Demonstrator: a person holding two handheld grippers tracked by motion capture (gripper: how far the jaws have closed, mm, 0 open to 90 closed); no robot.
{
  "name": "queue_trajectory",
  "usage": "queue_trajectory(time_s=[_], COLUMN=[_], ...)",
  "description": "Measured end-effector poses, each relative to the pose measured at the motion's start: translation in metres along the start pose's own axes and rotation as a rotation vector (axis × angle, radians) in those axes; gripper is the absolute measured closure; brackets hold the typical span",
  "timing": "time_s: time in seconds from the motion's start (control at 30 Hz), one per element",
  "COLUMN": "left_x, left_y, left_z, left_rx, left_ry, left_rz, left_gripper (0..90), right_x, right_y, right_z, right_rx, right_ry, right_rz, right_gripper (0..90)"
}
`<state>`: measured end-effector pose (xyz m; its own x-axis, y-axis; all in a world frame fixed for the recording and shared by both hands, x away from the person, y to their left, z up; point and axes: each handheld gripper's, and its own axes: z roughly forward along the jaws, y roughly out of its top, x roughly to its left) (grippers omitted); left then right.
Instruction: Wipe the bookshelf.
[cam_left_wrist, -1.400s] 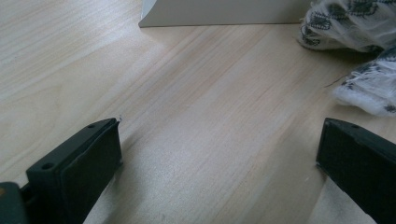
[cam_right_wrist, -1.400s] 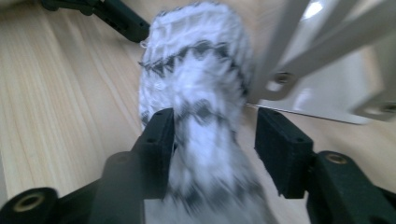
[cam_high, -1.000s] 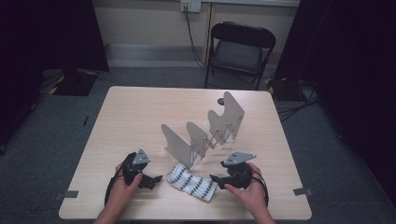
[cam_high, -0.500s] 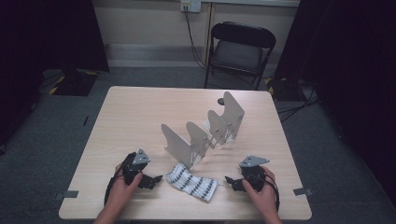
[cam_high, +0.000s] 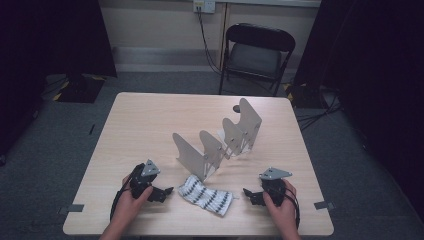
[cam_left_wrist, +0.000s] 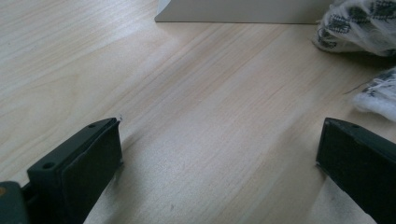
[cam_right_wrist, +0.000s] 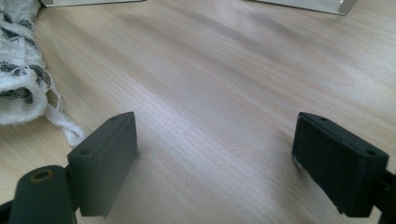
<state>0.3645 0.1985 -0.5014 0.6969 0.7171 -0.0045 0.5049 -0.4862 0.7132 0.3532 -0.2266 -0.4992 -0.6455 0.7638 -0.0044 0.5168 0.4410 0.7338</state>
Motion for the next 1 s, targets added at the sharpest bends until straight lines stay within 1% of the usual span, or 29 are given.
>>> queue_trajectory(time_s=[0.13, 0.17, 0.2, 0.23, 0.33, 0.37, 0.4, 0.43, 0.47, 0.5, 0.53, 0.57, 0.63, 0.67, 0.73, 0.8, 0.83, 0.9, 0.97, 1.0], left_x=[-0.001, -0.001, -0.001, -0.001, -0.001, -0.002, -0.003, -0.004, -0.006, -0.007, -0.01, -0.012, -0.019, -0.024, -0.03, -0.039, -0.041, -0.049, -0.055, -0.057], left_y=[0.0, -0.001, -0.001, -0.001, 0.0, 0.001, 0.001, 0.002, 0.002, 0.004, 0.005, 0.006, 0.008, 0.01, 0.012, 0.015, 0.016, 0.019, 0.021, 0.023], left_z=[-0.001, -0.001, -0.003, -0.004, -0.008, -0.009, -0.01, -0.012, -0.013, -0.015, -0.017, -0.019, -0.023, -0.025, -0.027, -0.029, -0.029, -0.026, -0.023, -0.021], left_rx=[-0.001, -0.004, -0.003, -0.012, -0.003, -0.005, -0.007, -0.008, -0.016, -0.018, -0.021, -0.022, -0.012, -0.012, -0.013, -0.02, -0.025, -0.029, -0.029, -0.035], left_ry=[0.011, 0.014, 0.016, 0.014, 0.011, 0.006, 0.005, 0.001, -0.008, -0.008, -0.022, -0.027, -0.032, -0.046, -0.053, -0.074, -0.077, -0.102, -0.115, -0.114], left_rz=[-0.013, -0.022, -0.01, -0.014, -0.012, -0.02, -0.019, -0.012, -0.016, 0.002, 0.004, 0.011, 0.034, 0.045, 0.059, 0.078, 0.079, 0.086, 0.106, 0.122], left_gripper=[0.2, 1.0, 2.5, 5.2, 17.8, 17.3, 15.5, 16.5, 16.4, 16.1, 16.2, 16.3, 16.4, 16.5, 17.3, 17.4, 17.8, 17.8, 19.5, 21.4], right_x=[0.0, 0.0, 0.0, 0.0, 0.0, 0.0, 0.0, 0.0, 0.0, 0.0, 0.0, 0.0, 0.0, 0.0, 0.0, 0.0, 0.0, 0.0, 0.0, 0.0], right_y=[0.0, 0.0, 0.0, 0.0, 0.0, 0.0, 0.0, 0.0, 0.0, 0.0, 0.0, 0.0, 0.0, 0.0, 0.0, 0.0, 0.0, 0.0, 0.0, 0.0], right_z=[0.0, 0.0, 0.0, 0.0, 0.0, 0.0, 0.0, 0.0, 0.0, 0.0, 0.0, 0.0, 0.0, 0.0, 0.0, 0.0, 0.0, 0.0, 0.0, 0.0], right_rx=[0.0, 0.0, 0.0, 0.0, 0.0, 0.0, 0.0, 0.0, 0.0, 0.0, 0.0, -0.001, 0.0, 0.0, 0.0, -0.001, -0.001, 0.0, -0.001, 0.0], right_ry=[0.0, 0.0, 0.0, 0.0, 0.0, 0.0, 0.0, 0.0, 0.0, 0.0, 0.0, 0.0, -0.001, -0.001, -0.001, 0.0, 0.0, 0.0, 0.0, 0.0], right_rz=[0.0, 0.0, 0.001, 0.001, 0.001, 0.0, 0.0, 0.0, 0.0, 0.0, 0.0, -0.001, 0.001, 0.001, 0.0, 0.0, -0.001, 0.0, -0.001, 0.0], right_gripper=[13.4, 13.4, 13.4, 13.4, 13.4, 13.4, 13.4, 13.4, 13.4, 13.4, 13.4, 13.4, 13.4, 13.4, 13.4, 13.4, 13.4, 13.4, 13.4, 13.4])
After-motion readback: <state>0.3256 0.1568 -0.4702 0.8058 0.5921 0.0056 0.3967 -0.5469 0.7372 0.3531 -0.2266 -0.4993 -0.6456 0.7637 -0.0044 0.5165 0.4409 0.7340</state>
